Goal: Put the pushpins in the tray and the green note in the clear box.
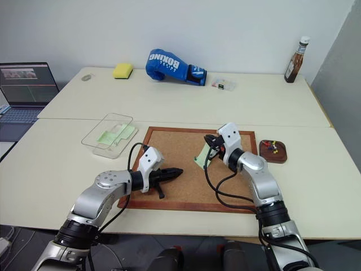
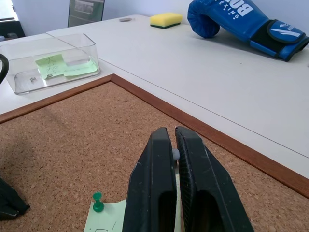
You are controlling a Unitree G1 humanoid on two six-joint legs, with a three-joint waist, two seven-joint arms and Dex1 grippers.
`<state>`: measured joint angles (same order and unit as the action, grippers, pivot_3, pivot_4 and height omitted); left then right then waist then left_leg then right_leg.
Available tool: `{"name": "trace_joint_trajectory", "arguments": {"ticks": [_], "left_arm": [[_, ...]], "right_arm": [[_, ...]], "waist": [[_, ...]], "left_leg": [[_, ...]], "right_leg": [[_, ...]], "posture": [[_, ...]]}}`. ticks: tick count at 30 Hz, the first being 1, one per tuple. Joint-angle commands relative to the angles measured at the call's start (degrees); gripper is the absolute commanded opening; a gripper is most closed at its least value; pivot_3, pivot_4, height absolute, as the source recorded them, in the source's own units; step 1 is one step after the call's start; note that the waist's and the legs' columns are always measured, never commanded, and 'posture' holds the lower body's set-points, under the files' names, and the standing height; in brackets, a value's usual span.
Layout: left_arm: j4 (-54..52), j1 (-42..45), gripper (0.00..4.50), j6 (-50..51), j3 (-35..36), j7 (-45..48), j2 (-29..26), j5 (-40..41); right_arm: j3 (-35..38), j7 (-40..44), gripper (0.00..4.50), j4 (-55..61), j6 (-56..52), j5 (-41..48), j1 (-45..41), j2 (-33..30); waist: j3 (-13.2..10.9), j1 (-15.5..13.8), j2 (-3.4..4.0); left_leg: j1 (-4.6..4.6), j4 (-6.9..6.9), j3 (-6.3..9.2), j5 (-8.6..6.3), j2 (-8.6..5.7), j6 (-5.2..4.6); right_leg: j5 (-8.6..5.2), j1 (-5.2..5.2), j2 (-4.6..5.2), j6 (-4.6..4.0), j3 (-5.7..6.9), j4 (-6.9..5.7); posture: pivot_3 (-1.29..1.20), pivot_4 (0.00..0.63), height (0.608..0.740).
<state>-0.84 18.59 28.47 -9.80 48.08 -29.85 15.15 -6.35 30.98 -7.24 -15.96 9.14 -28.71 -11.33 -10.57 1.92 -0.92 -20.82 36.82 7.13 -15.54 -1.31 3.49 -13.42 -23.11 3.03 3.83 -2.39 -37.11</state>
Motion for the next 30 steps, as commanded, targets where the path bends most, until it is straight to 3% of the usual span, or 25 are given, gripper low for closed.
{"name": "trace_joint_trajectory", "arguments": {"ticks": [1,10,16,22,30], "left_arm": [[2.75,-1.52,0.0,2.6,-2.07,-0.66,-0.5,-2.35],[1.77,-2.26,0.0,3.19,-2.18,-0.5,-0.64,-2.03],[1.46,-2.8,0.0,3.33,-2.33,-0.11,-1.05,-2.07],[2.3,-2.09,0.0,3.06,-2.29,0.51,-1.55,-2.22],[2.18,-2.07,0.0,3.0,-2.2,0.81,-1.72,-2.17]], "right_arm": [[3.95,-2.43,0.03,3.29,-1.24,1.71,-0.11,-0.5],[15.83,-12.4,0.03,4.38,-7.51,0.6,2.3,-8.07],[19.99,-12.86,0.03,5.35,-15.19,2.83,5.74,-12.72],[20.66,-11.89,0.03,7.83,-19.71,5.68,7.44,-12.66],[20.89,-13.3,1.75,7.56,-19.44,5.65,7.01,-13.04]], "waist": [[0.0,0.0,0.0],[0.0,-0.08,0.0],[0.06,0.02,0.11],[0.12,0.22,0.21],[0.13,0.18,0.22]], "left_leg": [[0.0,0.0,-0.01,0.0,0.0,0.0],[-0.03,-0.03,-0.02,0.0,-0.01,0.0],[-0.03,-0.07,-0.08,-0.01,0.0,-0.01],[-0.01,-0.06,-0.13,0.0,0.01,-0.02],[-0.03,-0.07,-0.14,0.0,0.01,-0.02]], "right_leg": [[0.0,0.0,0.0,0.0,-0.01,0.0],[-0.01,0.0,0.01,0.0,-0.01,0.06],[-0.01,-0.01,0.01,-0.01,-0.06,0.08],[-0.01,-0.01,0.0,0.0,-0.09,0.07],[-0.02,-0.02,0.01,0.01,-0.09,0.12]], "posture": [[0.0,0.15,0.74],[0.0,0.15,0.74],[0.0,0.15,0.74],[0.0,0.15,0.74],[0.0,0.15,0.74]]}}
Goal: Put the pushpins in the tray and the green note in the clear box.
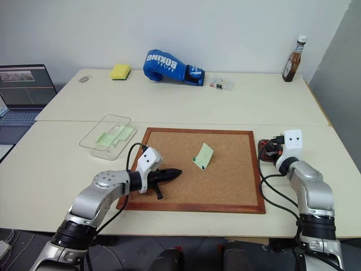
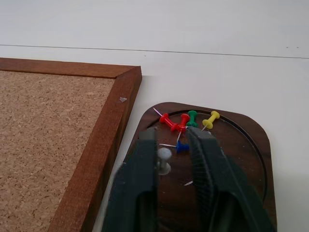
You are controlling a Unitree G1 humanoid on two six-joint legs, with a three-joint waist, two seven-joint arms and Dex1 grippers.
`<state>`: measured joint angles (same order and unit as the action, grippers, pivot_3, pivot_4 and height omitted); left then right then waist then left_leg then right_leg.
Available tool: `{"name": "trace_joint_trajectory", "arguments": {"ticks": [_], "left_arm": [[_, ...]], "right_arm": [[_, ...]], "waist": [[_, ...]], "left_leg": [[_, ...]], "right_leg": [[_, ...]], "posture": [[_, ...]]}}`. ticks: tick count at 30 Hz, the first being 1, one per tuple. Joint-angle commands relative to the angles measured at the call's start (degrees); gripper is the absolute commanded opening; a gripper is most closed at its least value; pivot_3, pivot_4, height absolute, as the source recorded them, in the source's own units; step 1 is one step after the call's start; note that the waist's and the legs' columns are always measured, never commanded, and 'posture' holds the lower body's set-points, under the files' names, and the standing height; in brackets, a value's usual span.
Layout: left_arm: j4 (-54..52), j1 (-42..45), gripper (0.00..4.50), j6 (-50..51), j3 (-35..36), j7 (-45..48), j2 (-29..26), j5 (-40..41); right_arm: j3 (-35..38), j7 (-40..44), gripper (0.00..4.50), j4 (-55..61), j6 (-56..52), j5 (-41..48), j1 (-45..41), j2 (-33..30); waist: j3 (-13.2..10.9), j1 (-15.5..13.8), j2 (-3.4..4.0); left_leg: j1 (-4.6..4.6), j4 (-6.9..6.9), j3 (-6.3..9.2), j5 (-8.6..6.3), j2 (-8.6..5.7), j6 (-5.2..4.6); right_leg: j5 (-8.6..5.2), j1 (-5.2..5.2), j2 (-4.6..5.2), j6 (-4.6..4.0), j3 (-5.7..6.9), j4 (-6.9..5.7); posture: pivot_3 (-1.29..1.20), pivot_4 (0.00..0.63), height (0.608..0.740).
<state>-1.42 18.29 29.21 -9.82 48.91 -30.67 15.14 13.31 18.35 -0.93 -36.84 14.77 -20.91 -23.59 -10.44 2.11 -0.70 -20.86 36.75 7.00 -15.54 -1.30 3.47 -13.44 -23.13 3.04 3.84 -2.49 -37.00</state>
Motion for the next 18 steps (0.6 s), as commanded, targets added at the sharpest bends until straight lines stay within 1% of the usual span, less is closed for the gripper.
{"name": "trace_joint_trajectory", "arguments": {"ticks": [1,2,8,11,13,15,18], "left_arm": [[2.71,-1.78,0.0,2.27,-2.18,0.0,-0.86,-2.15],[2.66,-1.78,0.0,2.3,-2.18,0.01,-0.82,-2.13],[2.51,-1.73,0.0,2.29,-2.37,0.1,-0.58,-2.07],[2.52,-1.71,0.0,2.24,-2.46,0.16,-0.45,-2.07],[2.44,-1.8,0.0,2.23,-2.46,0.21,-0.45,-2.05],[2.38,-1.88,0.0,2.22,-2.46,0.23,-0.45,-2.05],[2.25,-2.16,0.0,2.28,-2.37,0.22,-0.56,-2.01]], "right_arm": [[1.35,-0.81,1.89,1.04,1.67,-0.13,-0.77,-0.94],[1.46,-0.96,2.19,0.87,1.88,-0.23,-0.77,-1.06],[0.64,-1.48,3.21,0.74,4.46,-1.7,-0.55,-2.05],[-1.79,-1.02,3.84,0.56,8.83,-5.28,-0.03,-3.98],[-3.68,-0.56,4.34,0.65,12.8,-8.11,0.71,-5.46],[-4.56,0.12,4.34,1.04,15.94,-9.3,1.38,-6.19],[-5.96,6.09,4.34,5.01,18.83,-5.87,3.37,-5.8]], "waist": [[0.0,-0.01,0.0],[0.0,-0.01,0.0],[0.0,-0.01,0.0],[0.0,-0.01,0.0],[0.0,-0.01,0.0],[0.0,-0.03,0.0],[0.0,-0.03,-0.01]], "left_leg": [[0.0,0.0,0.0,0.0,0.0,0.0],[0.0,0.0,0.0,0.0,0.0,0.0],[0.0,-0.01,0.0,0.0,0.0,0.0],[-0.01,-0.01,0.0,0.0,0.0,0.0],[-0.01,-0.02,-0.02,0.0,-0.01,0.0],[-0.01,-0.02,-0.02,0.0,0.0,0.0],[-0.01,-0.05,-0.01,0.0,0.0,0.0]], "right_leg": [[0.0,0.0,0.0,0.0,0.0,0.0],[0.0,0.0,0.0,0.0,0.0,0.0],[0.0,0.0,0.0,0.0,0.0,0.01],[0.0,0.0,0.0,0.0,0.0,0.02],[-0.01,-0.01,0.0,0.01,0.0,0.03],[-0.01,-0.01,0.0,0.01,0.0,0.04],[-0.01,0.0,0.0,0.01,0.0,0.06]], "posture": [[0.0,0.15,0.74],[0.0,0.15,0.74],[0.0,0.15,0.74],[0.0,0.15,0.74],[0.0,0.15,0.74],[0.0,0.15,0.74],[0.0,0.15,0.74]]}}
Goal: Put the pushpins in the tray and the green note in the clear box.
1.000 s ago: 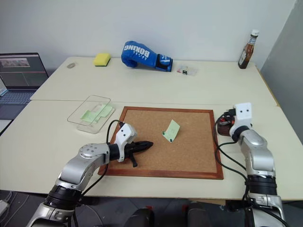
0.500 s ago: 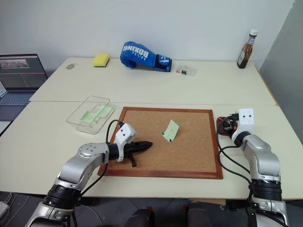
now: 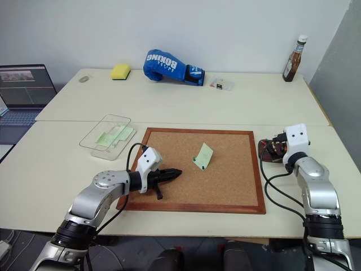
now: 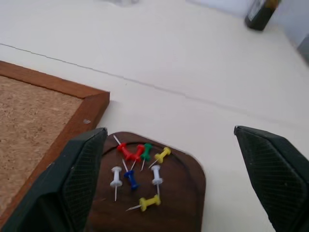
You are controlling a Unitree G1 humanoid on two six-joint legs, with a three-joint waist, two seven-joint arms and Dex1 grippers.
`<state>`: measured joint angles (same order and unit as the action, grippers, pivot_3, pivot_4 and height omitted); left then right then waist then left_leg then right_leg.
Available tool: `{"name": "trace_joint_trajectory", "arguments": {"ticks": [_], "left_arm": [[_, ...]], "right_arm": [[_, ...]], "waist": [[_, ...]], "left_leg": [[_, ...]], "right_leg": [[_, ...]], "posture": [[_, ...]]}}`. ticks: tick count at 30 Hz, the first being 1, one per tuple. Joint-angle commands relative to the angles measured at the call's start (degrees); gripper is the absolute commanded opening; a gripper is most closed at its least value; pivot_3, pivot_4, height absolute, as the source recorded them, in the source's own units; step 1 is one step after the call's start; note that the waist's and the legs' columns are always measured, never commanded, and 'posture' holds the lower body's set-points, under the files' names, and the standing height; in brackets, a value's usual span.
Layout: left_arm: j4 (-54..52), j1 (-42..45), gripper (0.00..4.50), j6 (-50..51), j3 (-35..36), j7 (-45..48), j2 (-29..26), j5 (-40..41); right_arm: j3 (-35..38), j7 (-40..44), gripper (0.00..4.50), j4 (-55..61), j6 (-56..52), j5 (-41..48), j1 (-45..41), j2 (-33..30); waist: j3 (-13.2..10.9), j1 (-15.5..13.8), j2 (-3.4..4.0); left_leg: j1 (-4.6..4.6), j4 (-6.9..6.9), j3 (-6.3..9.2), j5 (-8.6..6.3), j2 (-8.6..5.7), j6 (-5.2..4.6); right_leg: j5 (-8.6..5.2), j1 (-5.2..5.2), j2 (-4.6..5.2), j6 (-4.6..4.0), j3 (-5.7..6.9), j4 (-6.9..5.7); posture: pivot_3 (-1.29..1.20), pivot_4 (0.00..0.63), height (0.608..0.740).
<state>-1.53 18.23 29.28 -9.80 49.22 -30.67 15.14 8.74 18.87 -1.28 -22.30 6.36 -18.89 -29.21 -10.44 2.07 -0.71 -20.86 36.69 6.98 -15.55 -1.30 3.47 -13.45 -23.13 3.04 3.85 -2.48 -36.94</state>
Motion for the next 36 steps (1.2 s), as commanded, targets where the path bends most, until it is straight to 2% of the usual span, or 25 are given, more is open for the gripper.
{"name": "trace_joint_trajectory", "arguments": {"ticks": [1,8,16,24,36], "left_arm": [[2.34,-2.22,0.0,2.16,-2.38,-0.09,-0.61,-2.05],[2.53,-2.11,0.0,2.73,-1.52,-0.42,-0.57,-1.59],[2.16,-1.89,0.0,4.36,-0.07,-0.75,-0.34,-0.27],[2.15,-2.34,0.0,4.69,1.3,-1.15,-0.65,0.44],[3.3,-1.72,0.0,4.07,2.09,-1.26,-0.25,0.92]], "right_arm": [[-2.08,8.14,4.34,7.24,4.05,4.55,2.22,0.29],[-8.53,21.17,4.34,21.92,-5.63,19.68,7.84,2.16],[-15.97,25.59,4.34,24.39,-8.16,20.99,7.53,2.38],[-21.92,26.09,4.34,13.73,-1.72,15.0,1.84,7.15],[-23.59,26.7,4.34,-5.84,7.92,8.04,-4.97,13.71]], "waist": [[0.0,0.01,0.0],[-0.01,0.0,-0.01],[-0.01,0.03,-0.03],[-0.01,0.28,-0.05],[-0.02,0.64,-0.06]], "left_leg": [[0.0,0.0,-0.01,0.0,0.0,0.0],[0.0,-0.03,0.08,0.0,0.04,0.0],[0.0,-0.02,0.08,0.0,0.05,0.0],[0.0,-0.02,0.08,0.0,0.05,0.01],[0.01,-0.03,0.09,0.0,0.04,0.01]], "right_leg": [[0.0,0.0,0.0,0.0,-0.01,0.0],[-0.01,0.0,-0.02,0.0,0.03,0.0],[-0.02,-0.02,-0.02,-0.02,0.07,0.01],[-0.02,-0.04,-0.01,-0.01,0.08,0.01],[-0.01,-0.04,-0.02,-0.01,0.09,-0.02]], "posture": [[0.0,0.15,0.74],[0.0,0.15,0.74],[0.0,0.15,0.74],[0.0,0.15,0.74],[0.0,0.15,0.74]]}}
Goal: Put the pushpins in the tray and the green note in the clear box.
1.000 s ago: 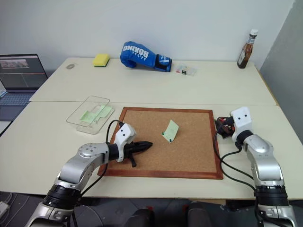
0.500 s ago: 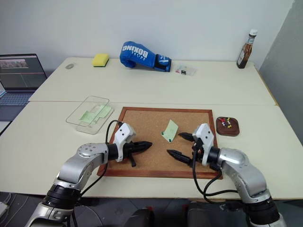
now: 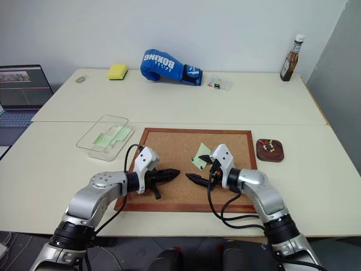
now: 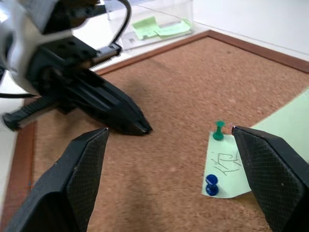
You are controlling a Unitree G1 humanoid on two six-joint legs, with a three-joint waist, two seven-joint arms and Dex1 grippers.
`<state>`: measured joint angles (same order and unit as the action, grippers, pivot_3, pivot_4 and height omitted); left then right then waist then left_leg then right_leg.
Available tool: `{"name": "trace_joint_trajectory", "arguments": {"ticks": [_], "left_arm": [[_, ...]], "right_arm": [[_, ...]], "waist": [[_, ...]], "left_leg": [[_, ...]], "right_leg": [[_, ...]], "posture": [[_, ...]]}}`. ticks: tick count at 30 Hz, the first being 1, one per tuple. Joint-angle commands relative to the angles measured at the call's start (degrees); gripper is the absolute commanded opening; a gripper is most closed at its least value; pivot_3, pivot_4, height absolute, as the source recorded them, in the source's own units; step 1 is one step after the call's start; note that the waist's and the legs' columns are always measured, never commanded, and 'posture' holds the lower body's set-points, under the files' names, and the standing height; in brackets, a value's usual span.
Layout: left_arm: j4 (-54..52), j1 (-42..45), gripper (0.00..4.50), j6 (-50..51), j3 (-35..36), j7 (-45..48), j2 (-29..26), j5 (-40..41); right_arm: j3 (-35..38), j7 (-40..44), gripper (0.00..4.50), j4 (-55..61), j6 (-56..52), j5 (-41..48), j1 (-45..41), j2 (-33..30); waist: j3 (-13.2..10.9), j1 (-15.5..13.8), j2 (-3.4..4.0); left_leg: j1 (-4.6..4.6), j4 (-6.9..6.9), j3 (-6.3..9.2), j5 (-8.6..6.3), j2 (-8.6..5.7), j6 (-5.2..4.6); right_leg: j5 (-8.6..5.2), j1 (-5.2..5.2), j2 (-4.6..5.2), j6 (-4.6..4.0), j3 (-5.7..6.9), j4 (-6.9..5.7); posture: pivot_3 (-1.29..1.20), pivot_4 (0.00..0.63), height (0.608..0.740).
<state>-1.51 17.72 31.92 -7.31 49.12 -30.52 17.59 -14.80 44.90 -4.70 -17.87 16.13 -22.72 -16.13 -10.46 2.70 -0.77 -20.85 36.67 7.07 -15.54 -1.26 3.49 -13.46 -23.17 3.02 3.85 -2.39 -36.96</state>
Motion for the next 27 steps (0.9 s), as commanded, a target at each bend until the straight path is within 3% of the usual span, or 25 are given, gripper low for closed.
{"name": "trace_joint_trajectory", "arguments": {"ticks": [1,3,6,25,27], "left_arm": [[3.32,-1.19,0.0,1.38,-0.34,-1.15,-0.44,-1.53],[3.29,-1.28,0.0,1.27,-0.3,-1.11,-0.53,-1.58],[3.03,-1.48,0.0,1.22,-0.34,-1.1,-0.63,-1.64],[2.17,-1.87,0.0,1.25,-0.62,-1.21,-0.48,-1.71],[1.91,-2.05,0.0,1.33,-0.65,-1.24,-0.48,-1.68]], "right_arm": [[-0.23,0.96,4.34,-3.34,4.24,-2.26,-1.23,0.67],[-0.46,1.2,4.34,-5.1,5.66,-3.47,-1.36,0.7],[-0.31,1.26,3.85,-6.79,7.15,-4.48,-1.43,0.79],[0.38,0.46,0.09,-9.91,9.52,-7.24,-2.26,1.58],[0.73,0.45,0.04,-9.62,9.43,-6.98,-2.36,1.69]], "waist": [[0.0,0.02,0.0],[0.0,0.04,0.0],[0.0,0.13,0.0],[0.01,0.24,0.01],[0.01,0.25,0.01]], "left_leg": [[0.0,0.0,0.0,0.0,0.0,0.0],[0.0,0.0,0.0,0.0,0.0,0.0],[0.03,0.0,0.0,0.0,0.0,0.0],[0.05,0.01,0.0,0.0,0.0,0.0],[0.05,0.01,0.0,0.0,0.0,0.0]], "right_leg": [[0.0,0.0,0.0,0.0,0.0,0.0],[0.0,0.0,0.0,0.0,0.0,-0.01],[0.0,0.02,0.0,0.0,0.0,-0.03],[0.01,0.03,0.0,0.01,-0.01,-0.05],[0.01,0.03,0.0,0.01,0.0,-0.04]], "posture": [[0.0,0.15,0.74],[0.0,0.15,0.74],[0.0,0.15,0.74],[0.0,0.15,0.74],[0.0,0.15,0.74]]}}
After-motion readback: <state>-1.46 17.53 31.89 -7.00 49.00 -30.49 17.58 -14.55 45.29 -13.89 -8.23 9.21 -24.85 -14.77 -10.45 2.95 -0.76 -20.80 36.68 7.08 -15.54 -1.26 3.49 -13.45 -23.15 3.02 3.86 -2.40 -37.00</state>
